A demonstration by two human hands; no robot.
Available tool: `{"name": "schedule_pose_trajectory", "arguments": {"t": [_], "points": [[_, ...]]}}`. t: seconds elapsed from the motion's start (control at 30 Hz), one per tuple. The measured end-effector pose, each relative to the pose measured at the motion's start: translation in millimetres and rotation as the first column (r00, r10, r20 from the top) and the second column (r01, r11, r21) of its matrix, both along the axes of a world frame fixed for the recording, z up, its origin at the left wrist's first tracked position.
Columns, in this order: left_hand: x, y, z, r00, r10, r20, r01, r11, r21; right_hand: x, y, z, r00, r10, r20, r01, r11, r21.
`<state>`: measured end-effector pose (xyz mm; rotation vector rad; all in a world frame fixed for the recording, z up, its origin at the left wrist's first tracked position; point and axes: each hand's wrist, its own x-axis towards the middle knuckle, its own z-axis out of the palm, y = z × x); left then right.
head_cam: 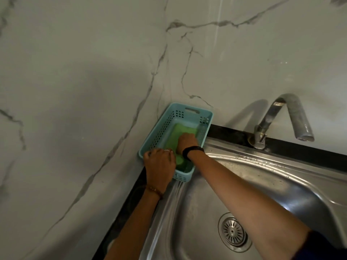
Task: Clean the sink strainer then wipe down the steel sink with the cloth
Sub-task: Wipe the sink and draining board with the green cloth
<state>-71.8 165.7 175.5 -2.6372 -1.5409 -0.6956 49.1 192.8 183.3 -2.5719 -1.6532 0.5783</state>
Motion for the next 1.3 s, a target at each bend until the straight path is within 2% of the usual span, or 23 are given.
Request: {"name": "schedule_pose_trajectory", "arguments": {"t": [0.07,0.17,0.2,0.23,0.27,0.3,0.37,0.4,0.43,0.47,0.5,0.57,0.6,0.67,0.73,0.83,0.9,1.0,1.1,1.17,1.23,1.27,1.3], "points": [[1,1,-3,1.000,-0.003,0.030,0.002,1.000,0.031,0,5,-4,0.974,-0.156,-0.163,0.160,0.987,0.013],[4,2,-7,0.997,-0.016,0.078,0.013,0.999,0.037,6,4,4,0.845,-0.345,-0.409,0.377,0.926,-0.003],[5,2,-7,0.997,-0.007,0.080,0.008,1.000,-0.021,6,3,10,0.747,-0.402,-0.530,0.461,0.887,-0.022],[7,4,-8,0.996,0.017,0.088,-0.008,0.994,-0.108,6,1,17,0.606,-0.441,-0.662,0.557,0.830,-0.043],[6,5,-8,0.995,0.036,0.088,-0.019,0.982,-0.186,6,-2,23,0.496,-0.432,-0.753,0.610,0.790,-0.052],[6,6,-7,0.996,0.035,0.082,-0.017,0.976,-0.216,6,-6,30,0.447,-0.392,-0.804,0.622,0.782,-0.036],[2,5,-2,0.992,-0.005,0.127,0.037,0.967,-0.252,5,-23,41,0.401,-0.270,-0.875,0.620,0.784,0.042],[0,3,5,0.972,-0.021,0.236,0.095,0.947,-0.307,6,-34,48,0.371,-0.208,-0.905,0.630,0.772,0.081],[-1,2,12,0.920,-0.012,0.392,0.172,0.911,-0.376,5,-43,54,0.364,-0.144,-0.920,0.634,0.762,0.132],[-4,0,17,0.828,0.019,0.561,0.268,0.865,-0.425,4,-50,58,0.418,-0.089,-0.904,0.622,0.753,0.214],[-2,-7,28,0.702,0.047,0.711,0.380,0.819,-0.429,4,-64,66,0.513,-0.038,-0.858,0.600,0.730,0.327],[3,-23,50,0.491,0.152,0.858,0.534,0.726,-0.434,3,-86,78,0.703,0.082,-0.706,0.464,0.700,0.543],[9,-32,59,0.440,0.214,0.872,0.587,0.666,-0.459,3,-99,86,0.778,0.140,-0.612,0.363,0.695,0.621],[23,-47,74,0.400,0.314,0.861,0.672,0.539,-0.508,4,-124,98,0.836,0.259,-0.484,0.184,0.698,0.692],[37,-59,80,0.307,0.441,0.843,0.772,0.403,-0.492,8,-141,108,0.813,0.320,-0.486,0.123,0.722,0.680],[53,-78,84,0.159,0.664,0.731,0.886,0.230,-0.401,14,-158,115,0.723,0.305,-0.620,0.222,0.748,0.626],[61,-91,81,0.151,0.720,0.678,0.894,0.193,-0.405,14,-169,112,0.711,0.232,-0.664,0.336,0.717,0.611],[73,-108,69,0.256,0.749,0.611,0.862,0.110,-0.495,15,-188,100,0.697,0.135,-0.704,0.492,0.624,0.607],[82,-124,61,0.326,0.797,0.509,0.849,-0.010,-0.528,20,-210,86,0.650,0.078,-0.756,0.585,0.583,0.564],[86,-132,54,0.344,0.806,0.482,0.852,-0.051,-0.521,32,-228,81,0.558,0.082,-0.826,0.674,0.535,0.509],[84,-136,49,0.353,0.818,0.455,0.851,-0.079,-0.519,53,-249,78,0.401,0.111,-0.909,0.790,0.461,0.404],[82,-135,44,0.355,0.832,0.426,0.847,-0.093,-0.524,69,-258,72,0.317,0.176,-0.932,0.854,0.375,0.361],[79,-137,42,0.338,0.848,0.408,0.854,-0.095,-0.511,76,-271,70,0.319,0.173,-0.932,0.881,0.307,0.359]]}}
